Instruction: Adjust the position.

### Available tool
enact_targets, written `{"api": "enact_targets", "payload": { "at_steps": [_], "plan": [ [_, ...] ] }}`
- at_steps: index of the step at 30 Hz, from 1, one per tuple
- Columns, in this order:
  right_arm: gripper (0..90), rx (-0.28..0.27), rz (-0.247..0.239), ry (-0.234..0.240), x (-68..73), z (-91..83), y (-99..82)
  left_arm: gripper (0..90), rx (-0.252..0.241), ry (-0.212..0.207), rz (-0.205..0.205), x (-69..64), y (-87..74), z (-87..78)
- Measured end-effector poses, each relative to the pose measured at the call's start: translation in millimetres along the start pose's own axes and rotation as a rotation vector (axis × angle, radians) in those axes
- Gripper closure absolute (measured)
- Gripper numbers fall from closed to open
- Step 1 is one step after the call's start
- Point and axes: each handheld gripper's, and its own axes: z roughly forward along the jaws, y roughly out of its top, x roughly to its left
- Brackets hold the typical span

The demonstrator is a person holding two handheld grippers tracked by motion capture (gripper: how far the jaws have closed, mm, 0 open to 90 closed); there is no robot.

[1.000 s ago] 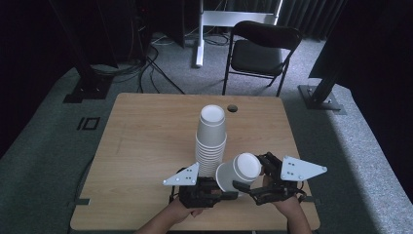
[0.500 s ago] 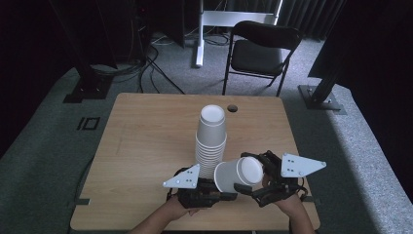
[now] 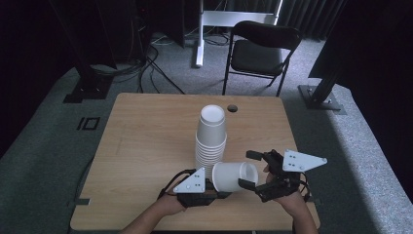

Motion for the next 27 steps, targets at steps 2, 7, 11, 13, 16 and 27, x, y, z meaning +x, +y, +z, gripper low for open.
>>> {"api": "enact_targets", "payload": {
  "at_steps": [2,7,11,13,16,27],
  "plan": [
    [12.2,0.008,0.005,-0.024,-1.5,-0.8,-0.6,84.3,0.030,0.009,0.017,0.8,-1.2,-0.7],
    [11.9,0.049,0.023,-0.055,-5.2,0.2,-1.9,84.2,0.122,0.046,0.086,0.8,-3.5,-0.2],
    [13.0,0.098,0.026,-0.062,-6.5,3.8,-5.7,84.2,0.202,0.072,0.166,-4.0,-5.0,1.7],
    [13.8,0.128,0.025,-0.048,-8.4,6.8,-8.7,84.1,0.241,0.095,0.210,-6.4,-5.3,3.2],
    [14.9,0.172,0.019,-0.037,-8.9,10.8,-12.8,84.1,0.316,0.126,0.293,-10.5,-7.1,6.5],
    [17.1,0.331,0.015,-0.027,-14.7,20.6,-19.6,84.0,0.483,0.143,0.453,-20.1,-16.8,15.7]
  ]
}}
